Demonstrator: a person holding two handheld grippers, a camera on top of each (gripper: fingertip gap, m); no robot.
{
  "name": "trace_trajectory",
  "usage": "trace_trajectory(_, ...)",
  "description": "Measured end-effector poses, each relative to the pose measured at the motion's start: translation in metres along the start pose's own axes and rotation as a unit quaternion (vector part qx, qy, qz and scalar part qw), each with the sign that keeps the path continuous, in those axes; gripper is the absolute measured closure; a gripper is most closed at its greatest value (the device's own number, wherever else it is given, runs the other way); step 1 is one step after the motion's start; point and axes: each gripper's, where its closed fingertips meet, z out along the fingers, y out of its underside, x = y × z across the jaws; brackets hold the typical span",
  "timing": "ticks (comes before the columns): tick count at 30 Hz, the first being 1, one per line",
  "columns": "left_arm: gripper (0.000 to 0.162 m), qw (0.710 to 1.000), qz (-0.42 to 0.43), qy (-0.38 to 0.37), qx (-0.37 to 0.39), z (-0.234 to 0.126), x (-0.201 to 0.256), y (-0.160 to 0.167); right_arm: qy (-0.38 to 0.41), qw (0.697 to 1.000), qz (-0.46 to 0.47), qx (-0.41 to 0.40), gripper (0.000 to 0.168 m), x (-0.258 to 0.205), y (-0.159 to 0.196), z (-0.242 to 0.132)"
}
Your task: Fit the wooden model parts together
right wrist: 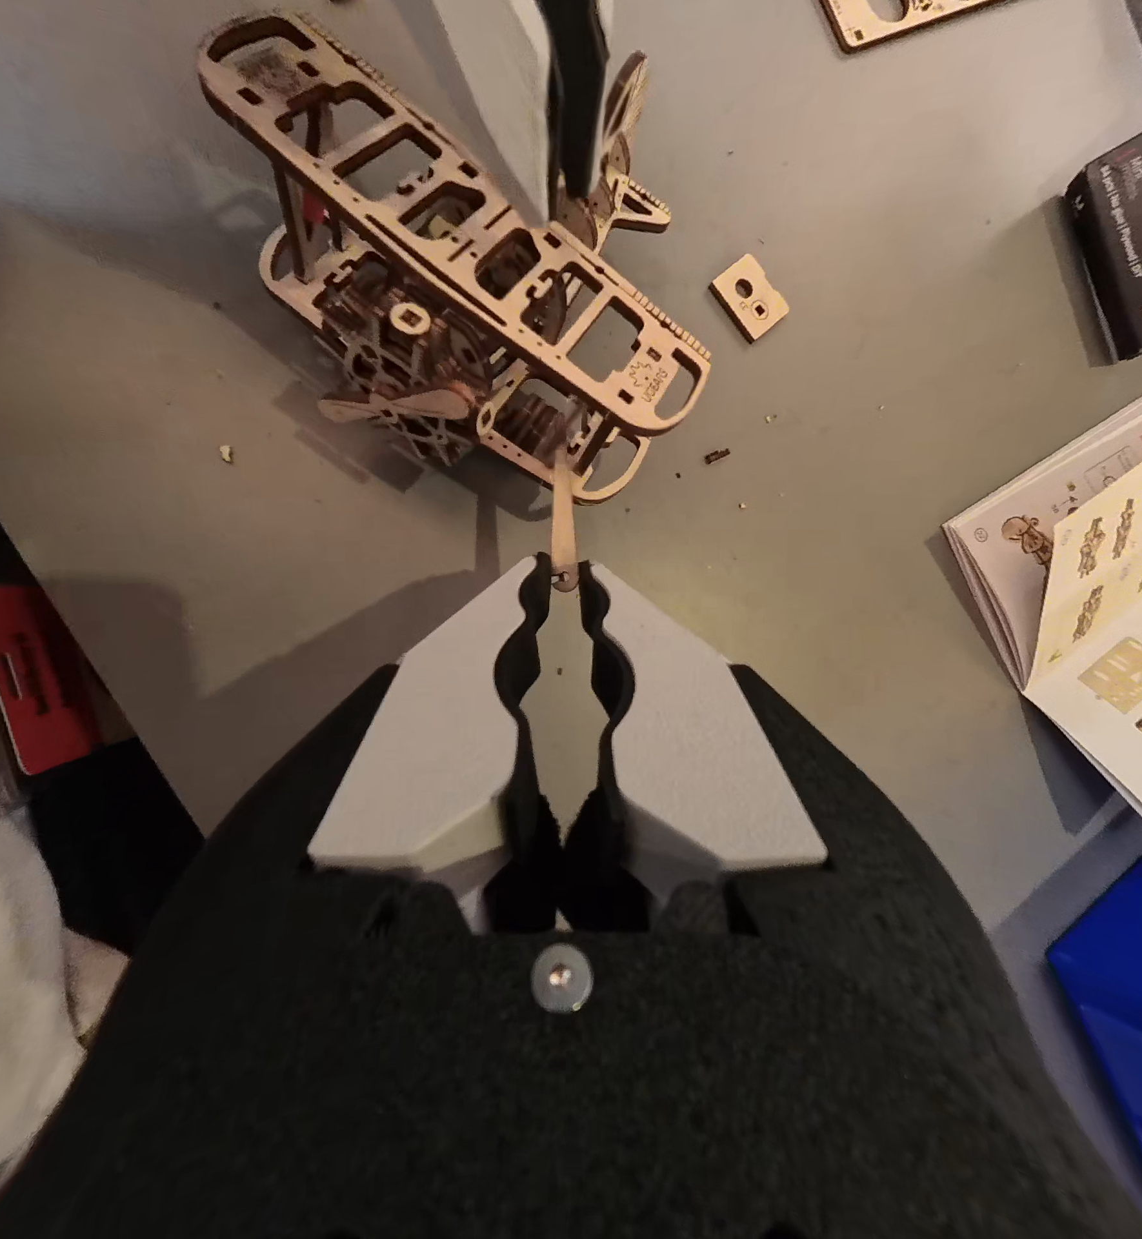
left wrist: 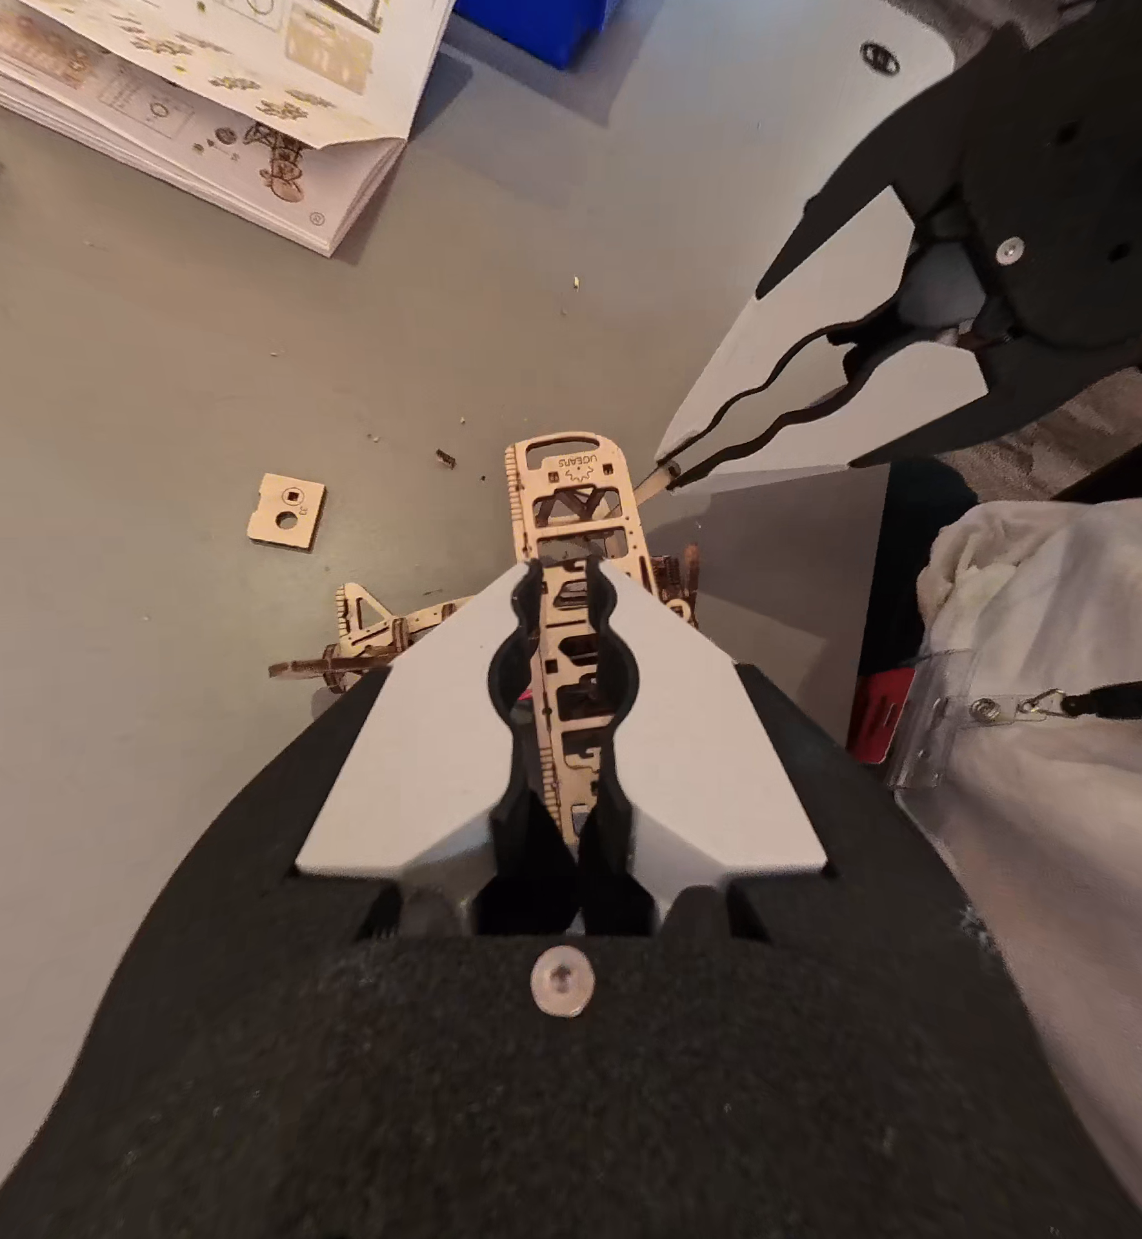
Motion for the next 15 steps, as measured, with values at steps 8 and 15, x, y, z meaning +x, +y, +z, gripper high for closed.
trace_trajectory(8,0.151,0.999,0.015,0.008,-0.028,0.009,0.005,0.005,0.009,0.999,0.016,0.028,0.161,0.000,-0.008,-0.004)
trace_trajectory(15,0.151,0.999,0.010,0.018,-0.030,0.011,0.006,0.005,0.006,0.997,0.040,0.069,0.161,0.001,-0.014,-0.003)
